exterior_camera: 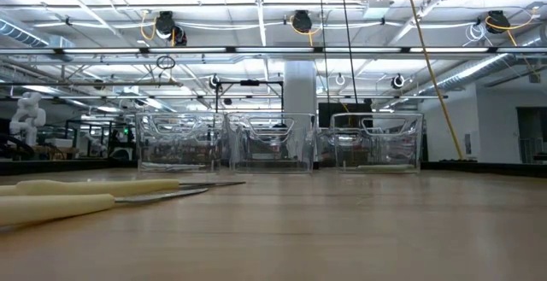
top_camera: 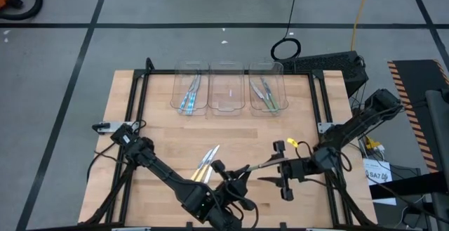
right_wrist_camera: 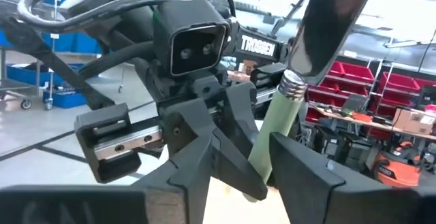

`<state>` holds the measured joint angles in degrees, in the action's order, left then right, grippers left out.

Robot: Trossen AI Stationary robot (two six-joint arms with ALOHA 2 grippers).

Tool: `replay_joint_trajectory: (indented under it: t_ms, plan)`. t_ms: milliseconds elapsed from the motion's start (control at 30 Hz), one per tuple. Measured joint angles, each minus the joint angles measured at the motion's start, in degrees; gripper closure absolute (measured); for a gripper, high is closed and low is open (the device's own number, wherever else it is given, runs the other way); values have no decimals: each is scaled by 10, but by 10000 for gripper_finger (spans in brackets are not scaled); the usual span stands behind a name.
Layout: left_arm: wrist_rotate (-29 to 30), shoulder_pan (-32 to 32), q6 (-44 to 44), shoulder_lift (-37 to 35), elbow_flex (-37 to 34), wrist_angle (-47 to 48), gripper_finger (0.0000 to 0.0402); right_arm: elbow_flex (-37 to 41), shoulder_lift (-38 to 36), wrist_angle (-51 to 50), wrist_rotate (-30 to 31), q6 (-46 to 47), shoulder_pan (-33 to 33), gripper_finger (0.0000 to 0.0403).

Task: Sort silverware by color (type)
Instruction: Put the green knife into the right transparent bin

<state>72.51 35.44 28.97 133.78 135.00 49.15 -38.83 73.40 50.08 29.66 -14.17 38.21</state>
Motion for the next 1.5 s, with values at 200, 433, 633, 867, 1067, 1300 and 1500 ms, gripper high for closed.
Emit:
replay_joint_trajectory:
  t_ms: [200, 433, 633, 867, 1067, 1300, 1500]
  plan:
    - [4, 2, 0, 0, 0, 3, 366, 0, 6, -2, 1, 0, -6, 256]
    - [-6, 7, -4, 2, 0, 3, 366, -1, 5, -13, 14, -1, -9, 257]
    - [-4, 2, 0, 2, 0, 2, 366, -1, 5, -15, 49, -5, -8, 257]
    - [-36, -6, 2, 2, 0, 1, 366, -1, 5, -10, -10, -5, -8, 266]
    - [-45, -7, 1, 2, 0, 2, 366, -1, 5, -5, -11, -3, -8, 329]
    - [-51, -7, -5, 2, 0, 5, 364, -1, 5, -12, -14, -9, -8, 368]
    - [-78, -11, 34, 2, 0, 2, 261, -1, -9, -28, -7, -14, -7, 368]
